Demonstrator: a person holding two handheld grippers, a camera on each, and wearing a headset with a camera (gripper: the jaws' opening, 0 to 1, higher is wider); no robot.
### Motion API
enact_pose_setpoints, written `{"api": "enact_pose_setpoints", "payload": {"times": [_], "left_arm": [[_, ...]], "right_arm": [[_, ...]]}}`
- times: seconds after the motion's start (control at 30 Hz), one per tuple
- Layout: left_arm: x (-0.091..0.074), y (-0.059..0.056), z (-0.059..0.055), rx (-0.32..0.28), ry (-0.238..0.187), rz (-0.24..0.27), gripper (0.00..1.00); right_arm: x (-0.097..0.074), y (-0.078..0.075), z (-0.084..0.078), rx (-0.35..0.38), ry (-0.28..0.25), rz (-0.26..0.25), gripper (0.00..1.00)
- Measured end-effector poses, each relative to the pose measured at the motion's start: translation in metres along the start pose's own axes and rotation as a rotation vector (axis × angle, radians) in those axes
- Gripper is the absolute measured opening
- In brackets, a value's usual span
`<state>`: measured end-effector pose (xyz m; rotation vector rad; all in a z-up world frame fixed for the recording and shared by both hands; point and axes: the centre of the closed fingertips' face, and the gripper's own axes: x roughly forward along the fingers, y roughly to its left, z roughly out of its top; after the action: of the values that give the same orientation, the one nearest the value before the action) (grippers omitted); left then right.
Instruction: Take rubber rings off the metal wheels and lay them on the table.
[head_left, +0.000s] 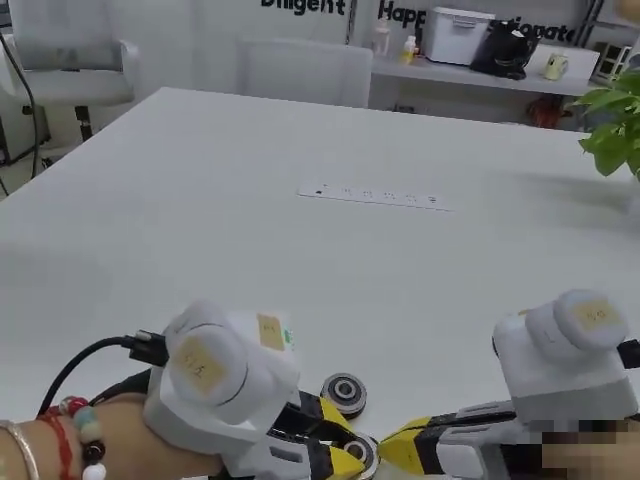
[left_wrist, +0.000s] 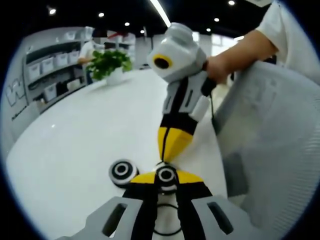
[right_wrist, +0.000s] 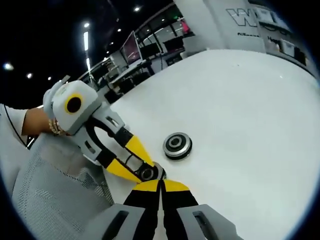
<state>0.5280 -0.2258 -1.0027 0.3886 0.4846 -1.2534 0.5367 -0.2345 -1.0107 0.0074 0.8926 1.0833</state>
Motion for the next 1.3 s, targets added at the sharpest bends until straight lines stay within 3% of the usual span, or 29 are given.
{"api": "enact_pose_setpoints", "payload": {"times": [0.5,0.87,0.97,1.0,1.1,1.3], "left_arm": [[0.000,0.001,-0.001,0.023,0.012,0.003,0.13],[0.000,0.001,0.000,0.027,0.013,0.004,0.13],[0.000,0.001,0.000,0.025,0.009,0.002,0.13],[0.000,0.001,0.000,0.026,0.008,0.002,0.13],[0.000,0.001,0.000,0.028,0.008,0.005,0.13],[0.000,0.001,0.001,0.009,0.007,0.000,0.14]], "right_arm": [[0.001,0.009,0.005,0.012,-0.010,0.012,0.00],[0.002,0.023,0.011,-0.011,-0.029,0.068,0.00],[0.005,0.021,0.011,-0.074,-0.011,0.035,0.00],[0.006,0.024,0.012,-0.077,-0.022,0.047,0.00],[0.002,0.027,0.020,-0.025,-0.051,0.073,0.00],[0.002,0.021,0.019,-0.042,-0.055,0.041,0.00]]}}
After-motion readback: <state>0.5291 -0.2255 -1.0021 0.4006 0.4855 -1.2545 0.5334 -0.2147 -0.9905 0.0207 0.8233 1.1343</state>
